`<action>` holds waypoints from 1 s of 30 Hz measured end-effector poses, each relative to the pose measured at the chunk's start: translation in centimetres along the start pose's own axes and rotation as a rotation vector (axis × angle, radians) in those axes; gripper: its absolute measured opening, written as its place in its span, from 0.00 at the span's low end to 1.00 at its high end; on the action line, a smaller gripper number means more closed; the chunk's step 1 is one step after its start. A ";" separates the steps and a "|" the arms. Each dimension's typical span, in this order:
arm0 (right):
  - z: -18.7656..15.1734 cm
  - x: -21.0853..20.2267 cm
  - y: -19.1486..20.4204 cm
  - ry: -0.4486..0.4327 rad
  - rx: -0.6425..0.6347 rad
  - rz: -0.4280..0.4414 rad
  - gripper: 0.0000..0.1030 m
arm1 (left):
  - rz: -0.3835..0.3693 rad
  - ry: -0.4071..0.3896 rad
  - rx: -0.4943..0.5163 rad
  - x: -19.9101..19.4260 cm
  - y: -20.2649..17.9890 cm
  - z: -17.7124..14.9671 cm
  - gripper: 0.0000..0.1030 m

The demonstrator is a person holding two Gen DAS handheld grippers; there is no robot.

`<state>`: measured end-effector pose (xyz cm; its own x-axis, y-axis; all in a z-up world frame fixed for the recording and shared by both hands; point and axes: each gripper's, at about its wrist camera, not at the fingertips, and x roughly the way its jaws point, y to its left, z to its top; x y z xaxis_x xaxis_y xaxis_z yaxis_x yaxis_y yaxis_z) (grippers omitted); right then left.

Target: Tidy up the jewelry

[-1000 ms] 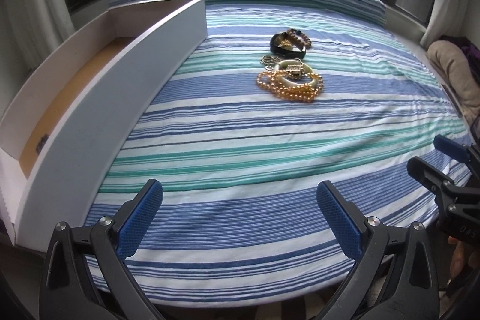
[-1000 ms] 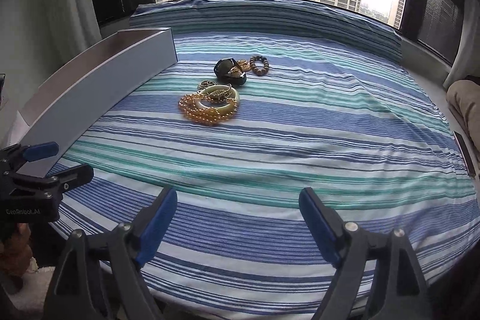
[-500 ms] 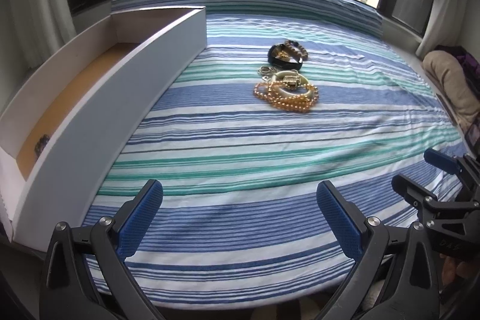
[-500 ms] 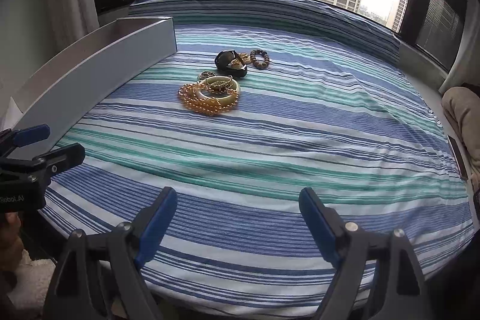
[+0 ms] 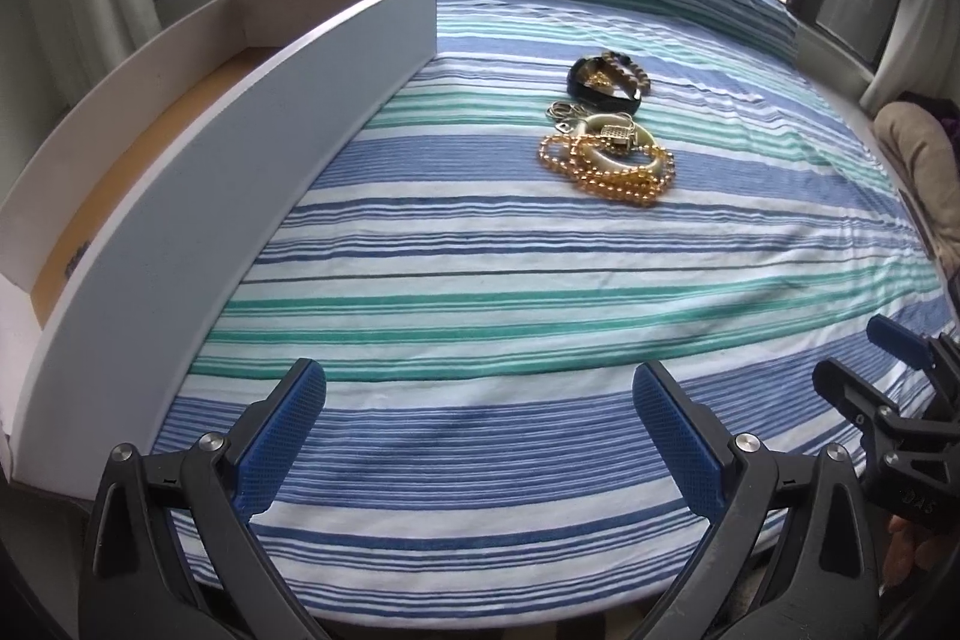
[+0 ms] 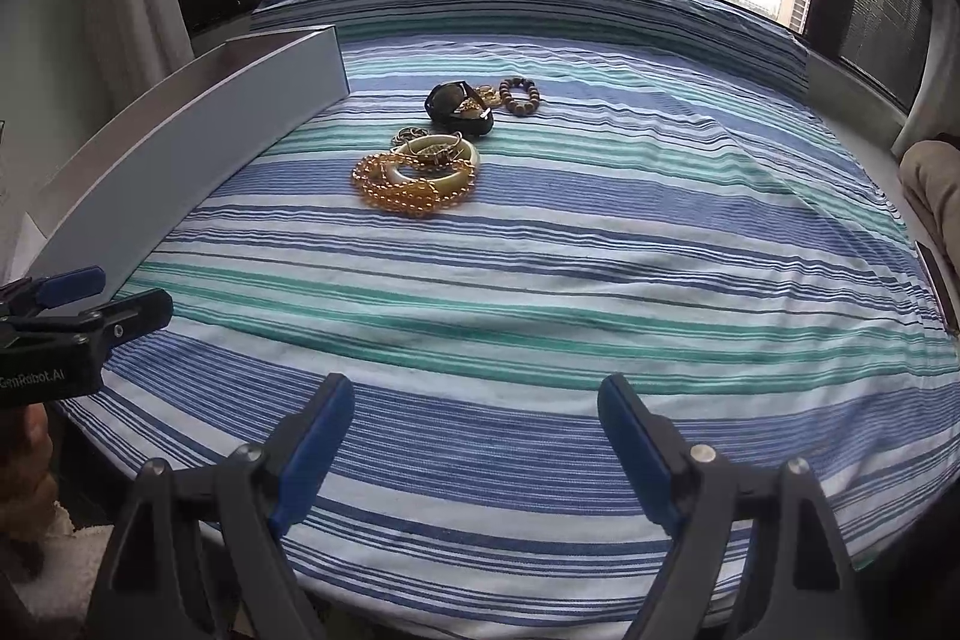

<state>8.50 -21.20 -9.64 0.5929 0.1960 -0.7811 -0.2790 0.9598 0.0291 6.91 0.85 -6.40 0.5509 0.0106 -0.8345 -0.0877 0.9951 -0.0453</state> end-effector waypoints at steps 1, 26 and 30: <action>0.0 0.1 -0.2 0.001 0.003 0.002 0.83 | -0.004 0.007 0.005 0.3 -0.3 0.2 0.99; -0.8 1.9 -4.7 0.045 0.110 0.008 0.83 | -0.138 -0.049 0.295 15.0 -4.7 12.9 0.88; -1.2 2.2 -5.3 0.055 0.128 0.003 0.83 | -0.253 -0.040 0.267 15.1 -3.8 12.4 0.81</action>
<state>10.40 -26.10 -12.24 0.5493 0.1909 -0.8135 -0.1803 0.9777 0.1077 25.91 -1.59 -12.02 0.5602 -0.2403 -0.7927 0.2721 0.9573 -0.0979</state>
